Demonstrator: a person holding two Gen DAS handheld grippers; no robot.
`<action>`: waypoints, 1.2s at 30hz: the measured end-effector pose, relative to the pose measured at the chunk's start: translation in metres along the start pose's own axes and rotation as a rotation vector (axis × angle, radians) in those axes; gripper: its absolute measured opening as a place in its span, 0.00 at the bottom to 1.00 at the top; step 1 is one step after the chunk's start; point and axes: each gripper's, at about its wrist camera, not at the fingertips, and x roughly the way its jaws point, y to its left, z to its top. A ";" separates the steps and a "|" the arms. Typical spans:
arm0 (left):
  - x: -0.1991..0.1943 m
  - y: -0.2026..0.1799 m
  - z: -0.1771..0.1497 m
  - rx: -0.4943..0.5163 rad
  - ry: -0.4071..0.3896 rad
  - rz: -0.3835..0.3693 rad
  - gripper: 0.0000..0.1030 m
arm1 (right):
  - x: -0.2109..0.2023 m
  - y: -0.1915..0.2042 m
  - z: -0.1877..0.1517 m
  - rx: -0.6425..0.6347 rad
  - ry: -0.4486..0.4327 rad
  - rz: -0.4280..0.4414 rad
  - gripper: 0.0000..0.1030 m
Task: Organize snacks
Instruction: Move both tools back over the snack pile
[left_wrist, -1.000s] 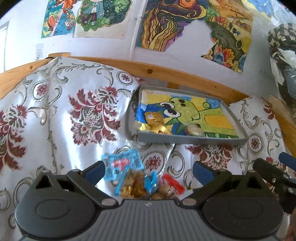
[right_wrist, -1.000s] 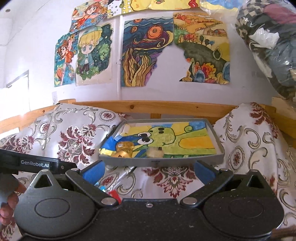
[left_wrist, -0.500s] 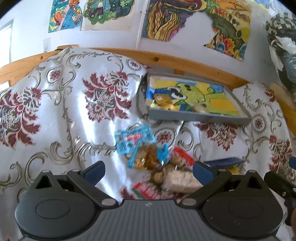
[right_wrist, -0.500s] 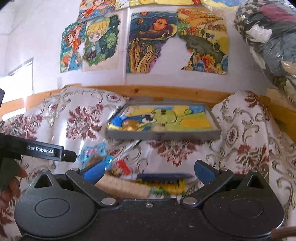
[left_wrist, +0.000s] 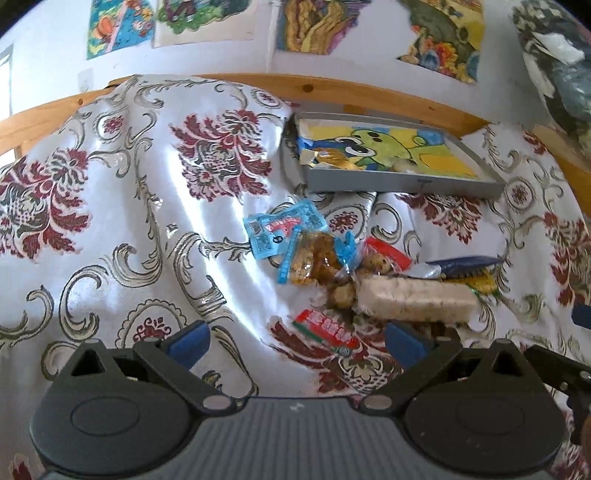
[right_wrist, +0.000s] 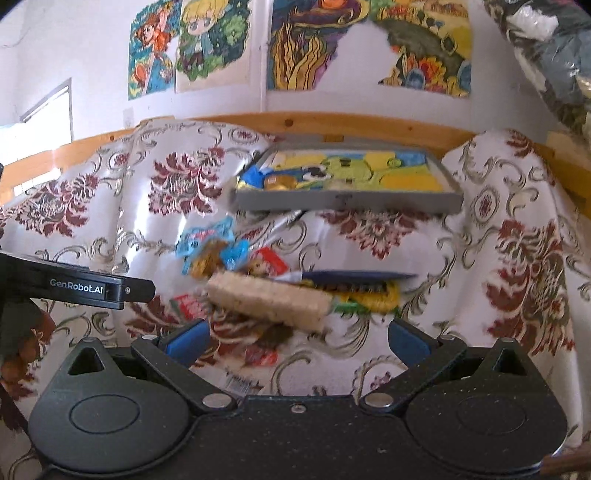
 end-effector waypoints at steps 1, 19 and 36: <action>0.000 -0.001 -0.002 0.013 -0.003 -0.006 0.99 | 0.002 0.001 -0.002 0.002 0.009 0.003 0.99; 0.015 0.006 -0.008 0.041 0.011 -0.043 0.99 | 0.043 0.012 -0.011 0.025 0.116 0.022 0.99; 0.050 0.000 0.026 0.164 0.005 -0.191 0.99 | 0.098 0.007 -0.007 0.084 0.167 0.077 0.89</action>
